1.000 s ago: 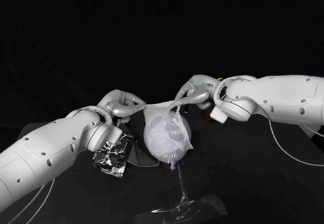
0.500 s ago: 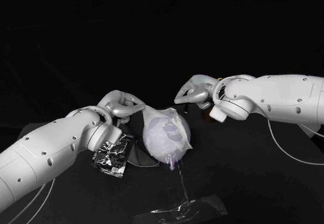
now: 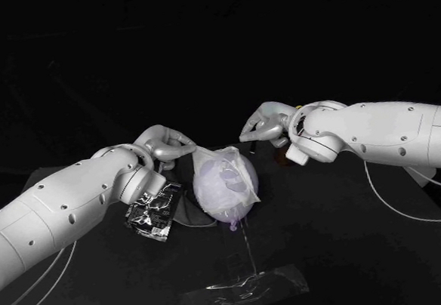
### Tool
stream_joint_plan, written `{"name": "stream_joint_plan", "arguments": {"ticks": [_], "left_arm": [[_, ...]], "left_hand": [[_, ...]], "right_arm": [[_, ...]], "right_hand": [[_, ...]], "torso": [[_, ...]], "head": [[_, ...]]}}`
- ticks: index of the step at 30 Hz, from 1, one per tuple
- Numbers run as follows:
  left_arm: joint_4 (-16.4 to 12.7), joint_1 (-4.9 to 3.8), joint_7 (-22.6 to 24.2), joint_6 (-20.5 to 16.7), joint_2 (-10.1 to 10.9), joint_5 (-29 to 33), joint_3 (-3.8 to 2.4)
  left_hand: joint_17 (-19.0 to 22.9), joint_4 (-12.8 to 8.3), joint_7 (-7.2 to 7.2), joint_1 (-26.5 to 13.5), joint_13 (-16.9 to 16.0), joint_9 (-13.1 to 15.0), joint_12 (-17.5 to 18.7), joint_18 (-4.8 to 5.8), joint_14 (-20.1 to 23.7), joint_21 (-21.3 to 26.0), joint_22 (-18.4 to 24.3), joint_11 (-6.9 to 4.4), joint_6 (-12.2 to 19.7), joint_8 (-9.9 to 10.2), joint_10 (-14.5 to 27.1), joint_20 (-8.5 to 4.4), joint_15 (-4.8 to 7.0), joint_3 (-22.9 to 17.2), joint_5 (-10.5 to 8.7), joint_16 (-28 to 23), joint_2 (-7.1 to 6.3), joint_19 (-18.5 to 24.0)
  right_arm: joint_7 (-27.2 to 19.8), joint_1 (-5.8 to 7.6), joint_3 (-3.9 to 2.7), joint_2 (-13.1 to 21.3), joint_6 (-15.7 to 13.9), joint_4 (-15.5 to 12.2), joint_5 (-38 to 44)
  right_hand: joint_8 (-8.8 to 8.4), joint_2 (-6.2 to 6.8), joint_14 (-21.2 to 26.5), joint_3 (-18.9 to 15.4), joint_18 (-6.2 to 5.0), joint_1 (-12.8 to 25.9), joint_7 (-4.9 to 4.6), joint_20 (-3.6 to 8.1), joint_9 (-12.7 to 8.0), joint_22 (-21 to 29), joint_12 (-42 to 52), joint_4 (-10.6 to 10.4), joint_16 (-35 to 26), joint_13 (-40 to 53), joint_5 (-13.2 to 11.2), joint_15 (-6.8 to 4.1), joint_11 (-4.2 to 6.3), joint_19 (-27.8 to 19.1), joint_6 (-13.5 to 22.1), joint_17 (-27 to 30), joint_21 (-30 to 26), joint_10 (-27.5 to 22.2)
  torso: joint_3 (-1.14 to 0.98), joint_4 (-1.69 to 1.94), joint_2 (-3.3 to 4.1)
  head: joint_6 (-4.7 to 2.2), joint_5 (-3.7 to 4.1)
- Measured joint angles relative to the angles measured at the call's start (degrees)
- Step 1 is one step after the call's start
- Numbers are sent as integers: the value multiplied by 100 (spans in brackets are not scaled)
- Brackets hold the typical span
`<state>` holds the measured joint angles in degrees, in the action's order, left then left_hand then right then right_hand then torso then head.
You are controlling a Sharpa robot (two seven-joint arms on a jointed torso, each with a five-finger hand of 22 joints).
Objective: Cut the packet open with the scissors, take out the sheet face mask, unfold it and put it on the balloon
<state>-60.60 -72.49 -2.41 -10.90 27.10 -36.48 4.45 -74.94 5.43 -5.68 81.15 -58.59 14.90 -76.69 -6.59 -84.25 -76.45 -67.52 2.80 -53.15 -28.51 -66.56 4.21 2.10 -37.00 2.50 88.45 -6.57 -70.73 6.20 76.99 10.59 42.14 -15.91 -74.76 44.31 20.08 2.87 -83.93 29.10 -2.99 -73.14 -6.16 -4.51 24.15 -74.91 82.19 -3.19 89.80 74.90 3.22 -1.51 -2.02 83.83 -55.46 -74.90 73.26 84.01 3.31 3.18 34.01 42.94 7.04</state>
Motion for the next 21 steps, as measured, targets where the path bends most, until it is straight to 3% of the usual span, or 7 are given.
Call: {"name": "stream_joint_plan", "arguments": {"ticks": [3,5,7,10,11,15,21], "left_arm": [[33,0,-96,-7,-17,-19,1],[43,-1,-140,-8,-20,-26,1],[58,-1,-204,-7,-21,-34,1],[76,-3,-287,0,-15,-42,1],[80,-3,-320,7,-10,-45,1],[82,-4,-410,61,3,-52,1],[69,-4,-488,165,26,-42,1]], "left_hand": [[0,18,-37,-67,384,443,212,0,1,0,5,-140,142,53,147,0,0,-19,0,0,-8,0],[0,19,-59,-128,648,907,361,0,32,0,28,-123,246,120,338,0,-29,-49,0,-1,-37,0],[0,6,-100,-167,1012,1117,572,0,30,17,70,-64,393,225,646,28,-54,-34,3,-2,-61,36],[0,-70,-252,-143,1913,960,1153,0,30,85,160,93,774,583,1384,96,-195,-54,17,-16,-209,139],[0,-95,-302,-138,2052,900,1268,0,31,110,188,135,880,692,1496,128,-237,-80,17,-16,-270,171],[0,-207,-446,-103,2323,712,1564,0,21,173,302,251,1123,1008,1642,254,-347,-144,17,-17,-440,297],[0,-263,-501,-123,2479,612,1748,0,11,235,395,313,1220,1173,1703,339,-398,-168,17,-17,-507,382]], "right_arm": [[-13,-1,0,-6,-80,-17,118],[-36,-1,0,-19,-117,-20,165],[-80,-2,0,-55,-156,-21,230],[-148,-2,0,-119,-176,-14,304],[-178,-2,0,-147,-176,-5,333],[-264,-2,-1,-239,-157,53,410],[-344,-2,-2,-326,-45,137,480]], "right_hand": [[-106,110,0,-37,0,48,-75,0,-47,-1,51,37,0,0,0,0,8,0,120,0,30,-8],[-159,145,0,-37,0,84,-106,0,-75,-2,51,38,0,2,0,0,-3,0,170,-1,46,1],[-205,213,-5,-55,0,108,-141,0,-101,-3,51,55,-3,3,0,5,-47,0,205,-1,46,1],[-287,278,0,-84,0,73,-182,-1,-143,-4,51,84,-4,4,0,43,-82,1,268,-2,46,-4],[-321,311,1,-93,0,97,-199,-11,-157,-4,51,93,-4,4,0,61,-99,11,305,-3,46,-6],[-436,332,11,-93,0,90,-260,-58,-214,-4,50,92,-5,4,0,91,-148,24,366,-5,6,2],[-437,332,-9,-94,-1,90,-244,-66,-224,-4,50,92,-20,5,0,111,-149,16,390,-5,6,2]], "torso": [[0,0,1],[0,1,1],[1,2,1],[0,5,3],[-1,5,4],[-2,9,5],[2,5,7]], "head": [[-15,3],[-24,3],[-34,3],[-41,3],[-43,3],[-44,4],[-36,-2]]}}
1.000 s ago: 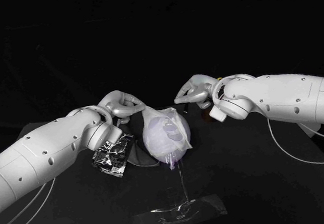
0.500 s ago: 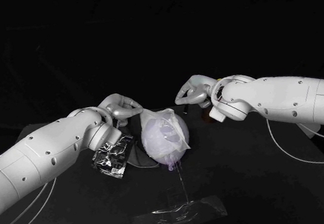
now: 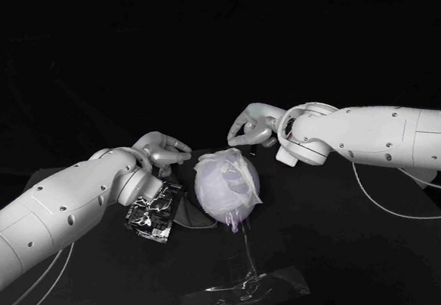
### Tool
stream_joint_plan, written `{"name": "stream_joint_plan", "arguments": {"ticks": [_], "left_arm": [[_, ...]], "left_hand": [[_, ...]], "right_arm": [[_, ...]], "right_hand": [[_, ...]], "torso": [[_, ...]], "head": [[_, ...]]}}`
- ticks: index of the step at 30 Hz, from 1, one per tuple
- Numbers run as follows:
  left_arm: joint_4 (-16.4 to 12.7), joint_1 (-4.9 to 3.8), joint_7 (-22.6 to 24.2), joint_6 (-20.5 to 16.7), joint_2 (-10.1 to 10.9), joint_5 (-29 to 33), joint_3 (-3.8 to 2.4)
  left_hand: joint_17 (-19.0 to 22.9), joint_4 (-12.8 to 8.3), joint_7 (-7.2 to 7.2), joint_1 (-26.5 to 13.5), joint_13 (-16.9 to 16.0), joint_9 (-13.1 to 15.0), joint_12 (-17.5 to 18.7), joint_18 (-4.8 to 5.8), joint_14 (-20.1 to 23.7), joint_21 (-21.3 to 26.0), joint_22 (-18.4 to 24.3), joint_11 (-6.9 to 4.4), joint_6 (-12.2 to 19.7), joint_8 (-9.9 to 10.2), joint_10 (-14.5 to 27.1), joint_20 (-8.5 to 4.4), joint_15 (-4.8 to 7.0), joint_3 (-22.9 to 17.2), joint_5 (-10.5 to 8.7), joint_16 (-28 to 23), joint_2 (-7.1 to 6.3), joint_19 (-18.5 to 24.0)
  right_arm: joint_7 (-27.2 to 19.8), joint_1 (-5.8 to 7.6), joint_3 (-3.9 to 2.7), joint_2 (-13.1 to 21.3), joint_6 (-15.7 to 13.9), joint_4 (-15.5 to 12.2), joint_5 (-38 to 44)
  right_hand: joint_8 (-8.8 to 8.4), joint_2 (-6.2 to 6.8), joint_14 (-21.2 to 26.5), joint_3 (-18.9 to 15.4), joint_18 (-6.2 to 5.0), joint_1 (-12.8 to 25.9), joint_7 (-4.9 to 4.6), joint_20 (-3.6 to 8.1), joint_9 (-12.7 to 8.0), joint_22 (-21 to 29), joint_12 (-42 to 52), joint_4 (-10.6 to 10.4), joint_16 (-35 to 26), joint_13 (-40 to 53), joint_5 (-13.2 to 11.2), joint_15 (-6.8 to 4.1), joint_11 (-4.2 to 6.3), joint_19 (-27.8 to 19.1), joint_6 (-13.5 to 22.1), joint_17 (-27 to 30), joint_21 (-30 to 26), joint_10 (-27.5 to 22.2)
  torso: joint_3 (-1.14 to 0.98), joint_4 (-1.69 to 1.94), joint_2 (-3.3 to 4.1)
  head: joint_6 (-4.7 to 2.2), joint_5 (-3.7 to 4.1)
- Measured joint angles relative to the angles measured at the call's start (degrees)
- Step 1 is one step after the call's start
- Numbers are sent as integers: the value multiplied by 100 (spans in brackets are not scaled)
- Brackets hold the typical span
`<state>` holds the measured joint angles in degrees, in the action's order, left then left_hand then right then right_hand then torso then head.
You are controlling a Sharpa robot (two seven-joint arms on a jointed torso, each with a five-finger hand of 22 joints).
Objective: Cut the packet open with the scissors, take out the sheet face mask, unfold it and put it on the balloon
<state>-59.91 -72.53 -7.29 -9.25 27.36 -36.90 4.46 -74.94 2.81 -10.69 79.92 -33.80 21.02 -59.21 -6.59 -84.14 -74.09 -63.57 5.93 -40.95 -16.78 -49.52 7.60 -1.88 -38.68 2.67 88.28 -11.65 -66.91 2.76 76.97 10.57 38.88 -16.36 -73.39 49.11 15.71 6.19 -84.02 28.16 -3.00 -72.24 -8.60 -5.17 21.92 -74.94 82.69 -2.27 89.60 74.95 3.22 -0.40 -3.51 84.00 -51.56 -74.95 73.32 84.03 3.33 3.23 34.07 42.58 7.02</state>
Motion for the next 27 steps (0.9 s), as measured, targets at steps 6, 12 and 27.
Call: {"name": "stream_joint_plan", "arguments": {"ticks": [6,12,27], "left_arm": [[-15,0,-16,41,34,54,0],[-41,0,5,25,88,122,0],[-188,0,186,-159,211,320,0]], "left_hand": [[0,-29,-16,-23,61,-53,46,0,20,6,18,30,79,63,30,8,-20,19,0,-5,-22,8],[0,-29,-16,-23,86,-64,47,0,20,7,21,31,79,63,30,27,-20,19,0,-6,-21,27],[0,-45,-26,-24,111,-71,47,0,20,9,8,33,-21,63,28,27,-20,2,0,-9,-21,27]], "right_arm": [[-20,0,0,-11,178,36,51],[-24,-1,0,0,353,58,72],[-26,2,-2,-74,714,164,68]], "right_hand": [[-50,0,0,0,0,0,0,0,-21,2,0,0,20,-1,0,0,1,0,0,0,0,0],[-78,-1,0,15,0,1,0,0,-33,4,37,15,20,-5,0,0,1,-1,0,4,0,-1],[-78,-24,1,15,0,-22,18,-9,-41,0,62,15,14,-1,0,0,2,-11,-18,4,-23,-2]], "torso": [[2,-4,-2],[2,-10,-6],[0,-8,-3]], "head": [[18,-7],[19,-9],[29,2]]}}
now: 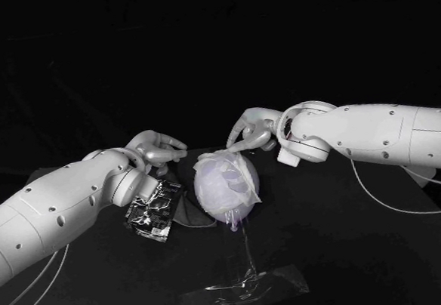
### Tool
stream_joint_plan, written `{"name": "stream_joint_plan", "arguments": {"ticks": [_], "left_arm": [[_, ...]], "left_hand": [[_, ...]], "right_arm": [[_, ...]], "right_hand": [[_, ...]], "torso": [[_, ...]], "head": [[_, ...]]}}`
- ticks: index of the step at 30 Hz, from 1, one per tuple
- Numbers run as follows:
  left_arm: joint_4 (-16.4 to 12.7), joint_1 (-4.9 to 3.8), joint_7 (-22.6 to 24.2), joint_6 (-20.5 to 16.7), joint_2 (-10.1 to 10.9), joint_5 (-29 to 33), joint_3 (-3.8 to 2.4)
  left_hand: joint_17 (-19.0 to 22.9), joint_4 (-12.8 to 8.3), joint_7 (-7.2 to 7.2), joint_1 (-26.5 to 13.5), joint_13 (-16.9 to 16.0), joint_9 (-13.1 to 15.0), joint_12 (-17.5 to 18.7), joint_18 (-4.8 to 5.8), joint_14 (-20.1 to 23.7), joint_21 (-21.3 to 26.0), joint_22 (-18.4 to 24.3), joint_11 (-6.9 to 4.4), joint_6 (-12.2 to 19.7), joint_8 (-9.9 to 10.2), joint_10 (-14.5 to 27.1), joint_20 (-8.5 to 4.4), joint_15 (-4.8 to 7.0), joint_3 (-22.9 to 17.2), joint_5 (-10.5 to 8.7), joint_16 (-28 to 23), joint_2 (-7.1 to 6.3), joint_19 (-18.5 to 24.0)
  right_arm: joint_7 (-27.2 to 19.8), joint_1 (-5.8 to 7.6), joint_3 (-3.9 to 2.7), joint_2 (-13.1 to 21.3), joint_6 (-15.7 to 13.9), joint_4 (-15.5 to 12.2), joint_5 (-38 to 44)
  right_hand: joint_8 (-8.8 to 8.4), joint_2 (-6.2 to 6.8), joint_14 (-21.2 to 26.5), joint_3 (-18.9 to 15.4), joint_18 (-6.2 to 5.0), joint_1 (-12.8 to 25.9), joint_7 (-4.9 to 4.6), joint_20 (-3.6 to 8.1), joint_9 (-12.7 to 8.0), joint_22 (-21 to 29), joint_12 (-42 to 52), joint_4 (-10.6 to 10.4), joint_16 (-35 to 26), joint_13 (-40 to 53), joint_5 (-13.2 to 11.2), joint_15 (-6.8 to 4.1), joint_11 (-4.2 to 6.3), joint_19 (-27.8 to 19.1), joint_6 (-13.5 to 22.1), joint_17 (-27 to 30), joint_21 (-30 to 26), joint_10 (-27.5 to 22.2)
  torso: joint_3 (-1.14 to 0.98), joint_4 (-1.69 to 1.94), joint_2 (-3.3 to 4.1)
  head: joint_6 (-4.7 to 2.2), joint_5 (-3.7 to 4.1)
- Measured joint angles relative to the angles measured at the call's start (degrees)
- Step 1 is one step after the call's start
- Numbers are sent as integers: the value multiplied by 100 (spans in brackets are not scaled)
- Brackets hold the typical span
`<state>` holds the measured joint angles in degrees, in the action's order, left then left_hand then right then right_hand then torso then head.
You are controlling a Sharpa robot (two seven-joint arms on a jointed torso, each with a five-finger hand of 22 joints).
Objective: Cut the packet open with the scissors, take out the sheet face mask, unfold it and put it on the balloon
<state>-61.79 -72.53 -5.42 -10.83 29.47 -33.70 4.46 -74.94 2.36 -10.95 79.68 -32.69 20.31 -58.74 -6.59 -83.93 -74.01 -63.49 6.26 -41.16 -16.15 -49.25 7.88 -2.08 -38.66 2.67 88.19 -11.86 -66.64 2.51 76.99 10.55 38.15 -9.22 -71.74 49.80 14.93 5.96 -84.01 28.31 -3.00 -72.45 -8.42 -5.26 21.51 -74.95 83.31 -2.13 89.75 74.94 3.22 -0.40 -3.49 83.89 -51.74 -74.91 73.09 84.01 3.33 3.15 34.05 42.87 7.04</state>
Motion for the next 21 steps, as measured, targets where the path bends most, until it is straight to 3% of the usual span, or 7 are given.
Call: {"name": "stream_joint_plan", "arguments": {"ticks": [4,13,17,21], "left_arm": [[-35,0,38,-34,27,36,0],[-101,1,91,-61,58,97,0],[-119,1,103,-62,62,115,0],[-136,1,112,-62,66,130,0]], "left_hand": [[0,0,1,0,0,0,0,0,0,0,-1,0,-1,0,0,0,0,0,0,0,0,0],[0,0,9,0,1,0,0,0,0,0,-1,1,-9,0,-1,0,0,0,0,-12,0,0],[0,0,9,0,1,-8,0,0,0,0,-5,1,-9,0,-1,0,0,0,0,-13,0,0],[0,0,10,0,1,-8,0,0,0,0,-8,1,-9,0,-1,0,0,0,0,-18,0,0]], "right_arm": [[0,0,-1,-35,42,30,-2],[0,0,-1,-111,114,121,-2],[-5,1,-1,-144,112,159,-9],[-20,1,-1,-166,87,188,-19]], "right_hand": [[0,-3,0,0,0,-1,16,0,-1,0,0,0,-13,1,0,0,0,-1,-22,-4,-1,0],[15,-164,0,57,0,-101,93,0,7,1,58,57,6,0,0,0,12,-1,-288,-3,24,-9],[202,-277,8,122,0,-215,242,6,93,4,136,133,6,-1,0,-100,150,-5,-599,-3,102,0],[362,-289,-11,143,0,-228,329,98,179,4,178,208,5,-4,-26,-178,237,12,-738,-3,130,-7]], "torso": [[2,4,2],[6,5,-1],[5,5,-4],[6,4,-5]], "head": [[19,3],[49,-5],[58,-13],[59,-16]]}}
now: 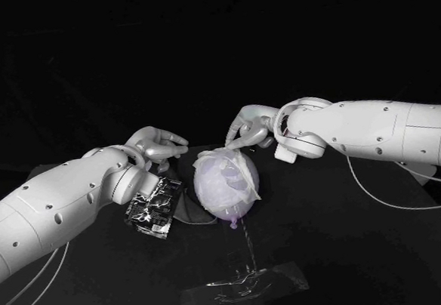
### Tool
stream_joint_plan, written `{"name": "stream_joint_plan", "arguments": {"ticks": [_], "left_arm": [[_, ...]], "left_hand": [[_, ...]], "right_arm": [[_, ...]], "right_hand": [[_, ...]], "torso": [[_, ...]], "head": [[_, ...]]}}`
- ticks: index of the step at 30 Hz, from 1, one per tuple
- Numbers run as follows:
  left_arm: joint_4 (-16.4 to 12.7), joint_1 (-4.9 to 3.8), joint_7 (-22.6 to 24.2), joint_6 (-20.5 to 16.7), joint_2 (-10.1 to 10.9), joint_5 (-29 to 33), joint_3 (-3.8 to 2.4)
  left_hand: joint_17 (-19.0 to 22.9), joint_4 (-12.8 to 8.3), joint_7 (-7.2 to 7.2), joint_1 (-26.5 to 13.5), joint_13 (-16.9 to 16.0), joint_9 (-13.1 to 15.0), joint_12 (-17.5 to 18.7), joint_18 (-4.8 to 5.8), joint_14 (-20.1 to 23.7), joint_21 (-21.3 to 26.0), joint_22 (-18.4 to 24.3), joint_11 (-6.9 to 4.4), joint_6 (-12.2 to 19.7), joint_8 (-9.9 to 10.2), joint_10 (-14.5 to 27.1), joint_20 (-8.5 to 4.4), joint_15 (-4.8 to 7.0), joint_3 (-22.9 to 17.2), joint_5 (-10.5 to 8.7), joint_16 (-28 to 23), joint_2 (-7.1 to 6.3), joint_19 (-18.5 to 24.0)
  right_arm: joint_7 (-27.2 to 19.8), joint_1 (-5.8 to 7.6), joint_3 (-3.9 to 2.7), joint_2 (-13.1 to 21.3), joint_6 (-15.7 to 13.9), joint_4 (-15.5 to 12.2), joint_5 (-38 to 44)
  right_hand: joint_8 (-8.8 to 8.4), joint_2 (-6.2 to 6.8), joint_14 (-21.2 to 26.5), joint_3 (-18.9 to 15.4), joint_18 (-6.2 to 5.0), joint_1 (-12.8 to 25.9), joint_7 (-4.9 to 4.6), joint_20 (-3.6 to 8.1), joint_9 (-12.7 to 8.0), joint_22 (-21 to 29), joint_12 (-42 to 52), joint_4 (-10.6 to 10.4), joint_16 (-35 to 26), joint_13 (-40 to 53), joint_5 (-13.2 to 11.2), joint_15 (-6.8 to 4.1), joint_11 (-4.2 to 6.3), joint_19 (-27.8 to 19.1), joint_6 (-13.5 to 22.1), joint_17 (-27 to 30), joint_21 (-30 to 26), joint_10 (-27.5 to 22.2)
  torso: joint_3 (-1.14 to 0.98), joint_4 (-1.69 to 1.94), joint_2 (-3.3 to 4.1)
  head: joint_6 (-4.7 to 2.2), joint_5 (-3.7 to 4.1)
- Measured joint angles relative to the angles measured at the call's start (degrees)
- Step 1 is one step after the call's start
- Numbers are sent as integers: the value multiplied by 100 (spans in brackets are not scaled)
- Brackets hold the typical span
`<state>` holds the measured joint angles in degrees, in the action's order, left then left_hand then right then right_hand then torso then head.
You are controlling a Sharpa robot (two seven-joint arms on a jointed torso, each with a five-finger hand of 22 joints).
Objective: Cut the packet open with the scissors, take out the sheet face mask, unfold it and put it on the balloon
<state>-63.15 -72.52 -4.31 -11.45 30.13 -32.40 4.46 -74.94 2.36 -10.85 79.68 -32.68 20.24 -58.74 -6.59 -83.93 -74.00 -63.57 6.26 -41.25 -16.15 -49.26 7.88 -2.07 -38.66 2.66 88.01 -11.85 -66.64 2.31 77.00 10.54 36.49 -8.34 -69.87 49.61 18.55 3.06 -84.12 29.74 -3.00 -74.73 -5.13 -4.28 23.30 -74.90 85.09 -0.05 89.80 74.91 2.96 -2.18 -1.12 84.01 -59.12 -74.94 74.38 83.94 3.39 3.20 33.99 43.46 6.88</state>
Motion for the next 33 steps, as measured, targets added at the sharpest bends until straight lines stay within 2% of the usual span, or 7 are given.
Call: {"name": "stream_joint_plan", "arguments": {"ticks": [4,12,23,33], "left_arm": [[-16,-1,5,0,6,11,0],[-39,-1,11,2,18,26,0],[-100,-1,24,3,57,46,0],[-212,1,42,3,131,79,0]], "left_hand": [[0,0,1,0,0,0,0,1,0,0,0,0,0,0,0,0,0,0,0,0,0,0],[0,0,3,0,4,0,0,1,0,0,0,0,-2,0,0,0,0,0,0,-1,0,0],[0,0,11,0,7,-7,0,0,0,0,2,0,-9,0,0,0,0,0,0,-4,0,0],[0,-16,12,0,13,-7,0,0,0,0,3,1,-9,0,-1,0,0,-17,0,-5,0,0]], "right_arm": [[-19,0,0,-10,-61,15,-21],[-56,0,2,-24,-264,37,-81],[-29,-3,2,-86,-591,111,-103],[113,-3,2,-154,-706,218,-90]], "right_hand": [[97,-15,20,11,0,1,45,40,0,-1,28,12,-3,0,-1,-20,11,0,-45,4,48,10],[162,-60,-1,31,-1,-14,48,40,91,-3,42,46,-5,2,-20,-42,41,0,-48,4,72,-1],[211,-66,18,73,-1,-21,48,79,91,-5,42,87,0,5,-34,-61,41,-2,-47,-1,98,-1],[228,-66,19,78,-1,-21,65,79,91,-2,41,93,0,3,-45,-60,41,-2,-62,-1,97,-2]], "torso": [[-4,-1,0],[-7,-5,0],[-5,-6,2],[-6,-7,2]], "head": [[5,-4],[0,-12],[5,-2],[27,14]]}}
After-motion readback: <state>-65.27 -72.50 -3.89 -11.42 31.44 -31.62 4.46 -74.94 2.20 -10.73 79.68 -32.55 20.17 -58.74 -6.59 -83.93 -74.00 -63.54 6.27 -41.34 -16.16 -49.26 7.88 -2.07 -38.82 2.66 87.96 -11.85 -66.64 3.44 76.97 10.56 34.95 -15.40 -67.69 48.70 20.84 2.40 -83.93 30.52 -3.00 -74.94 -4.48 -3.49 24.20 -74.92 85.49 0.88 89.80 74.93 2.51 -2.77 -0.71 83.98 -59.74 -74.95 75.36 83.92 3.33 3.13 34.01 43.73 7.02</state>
